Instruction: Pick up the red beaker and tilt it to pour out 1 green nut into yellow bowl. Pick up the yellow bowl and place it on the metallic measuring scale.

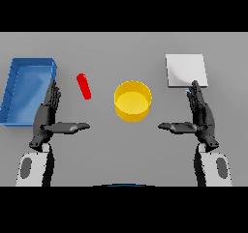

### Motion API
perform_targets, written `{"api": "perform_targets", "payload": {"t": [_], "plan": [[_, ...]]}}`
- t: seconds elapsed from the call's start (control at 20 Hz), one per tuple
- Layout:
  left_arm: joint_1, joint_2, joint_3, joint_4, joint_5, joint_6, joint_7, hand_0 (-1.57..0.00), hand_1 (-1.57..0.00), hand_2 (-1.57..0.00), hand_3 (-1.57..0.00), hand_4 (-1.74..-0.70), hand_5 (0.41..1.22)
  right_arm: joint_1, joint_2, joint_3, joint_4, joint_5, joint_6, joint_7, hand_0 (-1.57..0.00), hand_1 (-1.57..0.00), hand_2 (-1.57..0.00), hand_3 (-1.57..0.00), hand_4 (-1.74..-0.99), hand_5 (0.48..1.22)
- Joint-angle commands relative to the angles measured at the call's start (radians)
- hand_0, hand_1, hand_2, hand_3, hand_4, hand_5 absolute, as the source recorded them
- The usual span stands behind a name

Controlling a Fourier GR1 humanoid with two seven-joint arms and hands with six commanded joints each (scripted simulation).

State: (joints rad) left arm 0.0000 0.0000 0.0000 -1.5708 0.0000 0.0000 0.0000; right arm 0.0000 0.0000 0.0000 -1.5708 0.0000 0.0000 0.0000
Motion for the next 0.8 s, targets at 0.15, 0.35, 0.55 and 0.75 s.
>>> {"api": "perform_targets", "payload": {"t": [0.15, 0.35, 0.55, 0.75], "plan": [[0.003, 0.002, 0.001, -0.002, 0.002, -0.001, -0.002, 0.0, 0.0, 0.0, 0.0, -1.15, 0.599, 0.015, 0.005, 0.008, -0.011, 0.004, -0.001, -0.006, 0.0, 0.0, 0.0, 0.0, -1.167, 0.599], [0.074, 0.045, -0.05, -0.079, -0.061, -0.018, -0.027, 0.0, 0.0, 0.0, 0.0, -1.16, 0.599, 0.083, -0.051, 0.085, -0.07, 0.209, -0.069, -0.104, 0.0, 0.0, 0.0, 0.0, -1.163, 0.595], [0.097, 0.062, -0.088, -0.144, -0.101, -0.021, 0.028, 0.0, 0.0, 0.0, 0.0, -1.16, 0.6, 0.121, -0.053, 0.137, -0.13, 0.311, -0.1, -0.082, 0.0, 0.0, 0.0, 0.0, -1.162, 0.591], [0.083, 0.073, -0.097, -0.116, -0.129, -0.021, 0.05, 0.0, 0.0, 0.0, 0.0, -1.16, 0.602, 0.128, -0.057, 0.126, -0.145, 0.275, -0.078, -0.065, 0.0, 0.0, 0.0, 0.0, -1.199, 0.603]]}}
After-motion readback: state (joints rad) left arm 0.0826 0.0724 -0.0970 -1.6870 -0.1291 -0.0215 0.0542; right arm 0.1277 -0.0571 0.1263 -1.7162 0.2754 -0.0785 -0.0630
